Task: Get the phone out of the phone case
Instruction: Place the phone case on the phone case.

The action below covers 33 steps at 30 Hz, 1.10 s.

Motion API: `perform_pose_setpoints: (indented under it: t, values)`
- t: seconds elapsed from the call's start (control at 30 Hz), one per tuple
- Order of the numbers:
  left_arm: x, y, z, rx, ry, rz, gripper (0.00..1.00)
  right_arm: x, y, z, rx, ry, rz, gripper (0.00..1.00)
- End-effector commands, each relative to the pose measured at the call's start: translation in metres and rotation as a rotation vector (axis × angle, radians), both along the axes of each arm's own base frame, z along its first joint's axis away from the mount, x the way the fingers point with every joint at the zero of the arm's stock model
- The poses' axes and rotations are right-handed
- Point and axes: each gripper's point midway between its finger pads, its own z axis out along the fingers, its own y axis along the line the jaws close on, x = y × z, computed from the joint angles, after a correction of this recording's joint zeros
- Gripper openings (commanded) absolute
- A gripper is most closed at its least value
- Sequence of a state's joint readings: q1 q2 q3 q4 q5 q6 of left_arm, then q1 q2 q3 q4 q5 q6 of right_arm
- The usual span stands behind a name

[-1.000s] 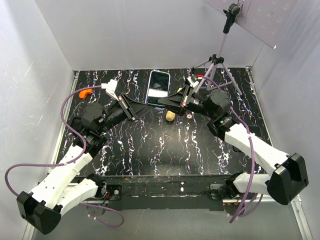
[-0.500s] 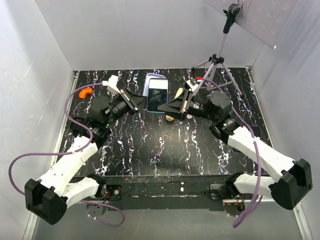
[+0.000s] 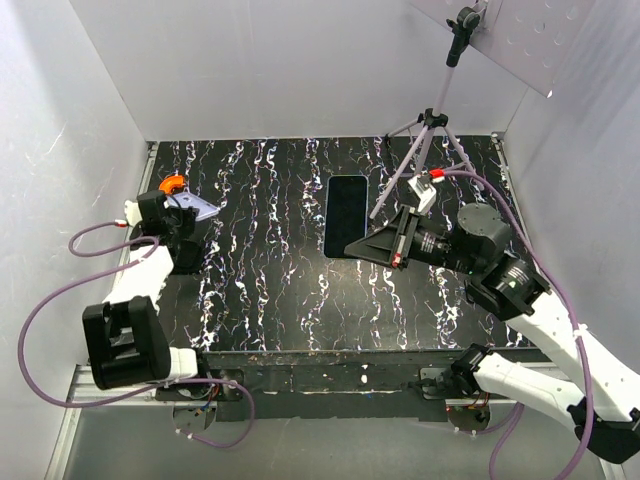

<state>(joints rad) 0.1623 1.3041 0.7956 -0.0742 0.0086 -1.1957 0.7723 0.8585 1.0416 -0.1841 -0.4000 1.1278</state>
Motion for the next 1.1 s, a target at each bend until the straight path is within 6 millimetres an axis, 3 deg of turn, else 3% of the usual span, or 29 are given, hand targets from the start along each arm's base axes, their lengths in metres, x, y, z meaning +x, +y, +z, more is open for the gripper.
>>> perform_pose_setpoints:
  t: [0.0, 0.13, 0.23, 0.33, 0.5, 0.63, 0.83, 1.07]
  values:
    - [0.015, 0.013, 0.038, 0.012, -0.129, 0.068, 0.00, 0.004, -0.020, 0.001, -0.029, -0.068, -0.099, 0.01]
    - [-0.006, 0.035, 0.023, 0.066, -0.092, 0.194, 0.00, 0.003, -0.026, -0.008, -0.035, -0.053, -0.123, 0.01]
    - [-0.005, 0.049, 0.005, 0.046, -0.036, 0.232, 0.00, 0.001, -0.028, -0.006, -0.031, -0.053, -0.124, 0.01]
    - [-0.001, 0.058, 0.004, 0.028, -0.041, 0.257, 0.00, 0.000, -0.032, -0.003, -0.044, -0.057, -0.132, 0.01]
    - [-0.031, 0.070, 0.004, 0.108, -0.024, 0.319, 0.00, 0.000, -0.038, -0.004, -0.054, -0.061, -0.158, 0.01]
    - [-0.047, 0.077, -0.017, 0.151, 0.005, 0.318, 0.00, 0.002, -0.036, -0.004, -0.059, -0.066, -0.153, 0.01]
    - [-0.049, 0.094, -0.025, 0.140, -0.084, 0.326, 0.00, 0.002, -0.035, -0.006, -0.066, -0.065, -0.148, 0.01]
    - [-0.057, 0.101, -0.039, 0.098, -0.067, 0.342, 0.00, 0.004, -0.035, -0.010, -0.061, -0.052, -0.155, 0.01]
